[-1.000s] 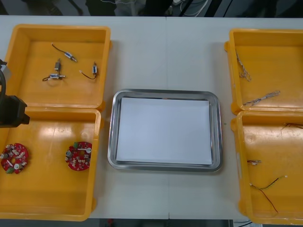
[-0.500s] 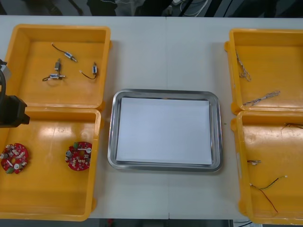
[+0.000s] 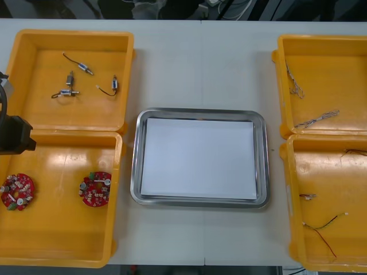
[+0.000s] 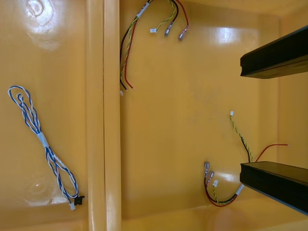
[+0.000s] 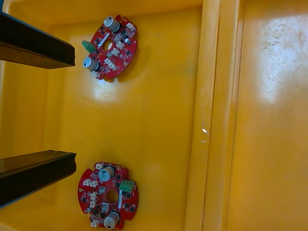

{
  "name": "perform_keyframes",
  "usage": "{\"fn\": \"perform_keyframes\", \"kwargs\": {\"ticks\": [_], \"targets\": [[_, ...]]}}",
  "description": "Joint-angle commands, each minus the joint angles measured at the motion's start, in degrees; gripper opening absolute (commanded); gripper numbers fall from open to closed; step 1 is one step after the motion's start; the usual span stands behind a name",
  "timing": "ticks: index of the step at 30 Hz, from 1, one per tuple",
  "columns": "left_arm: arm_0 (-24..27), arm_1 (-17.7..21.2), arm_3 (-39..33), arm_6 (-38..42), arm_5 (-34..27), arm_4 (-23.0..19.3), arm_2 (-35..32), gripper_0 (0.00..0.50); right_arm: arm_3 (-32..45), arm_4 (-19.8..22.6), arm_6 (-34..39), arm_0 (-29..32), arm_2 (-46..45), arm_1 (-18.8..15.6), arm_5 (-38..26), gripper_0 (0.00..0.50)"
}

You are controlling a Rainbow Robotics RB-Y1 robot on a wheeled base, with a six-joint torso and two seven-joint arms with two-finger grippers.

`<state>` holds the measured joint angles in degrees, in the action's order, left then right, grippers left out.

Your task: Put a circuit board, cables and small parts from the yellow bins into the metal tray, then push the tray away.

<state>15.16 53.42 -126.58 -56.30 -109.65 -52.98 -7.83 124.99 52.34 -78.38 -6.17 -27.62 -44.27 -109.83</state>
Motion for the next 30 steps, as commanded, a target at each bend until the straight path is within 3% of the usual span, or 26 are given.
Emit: {"fn": "perform_keyframes", "kwargs": {"ticks": [1,30], "targets": [[-0.9,2.5,-1.5,-4.1,-0.4,0.2,-1.8,0.5,0.3,0.5,1.4,0.8,-1.5,0.4,-0.2,0.5],[-0.9,2.5,-1.5,-4.1,-0.4,0.2,-1.8,0.5,0.3,0.5,1.4,0.8,-1.5,0.4,-0.2,0.5]]}}
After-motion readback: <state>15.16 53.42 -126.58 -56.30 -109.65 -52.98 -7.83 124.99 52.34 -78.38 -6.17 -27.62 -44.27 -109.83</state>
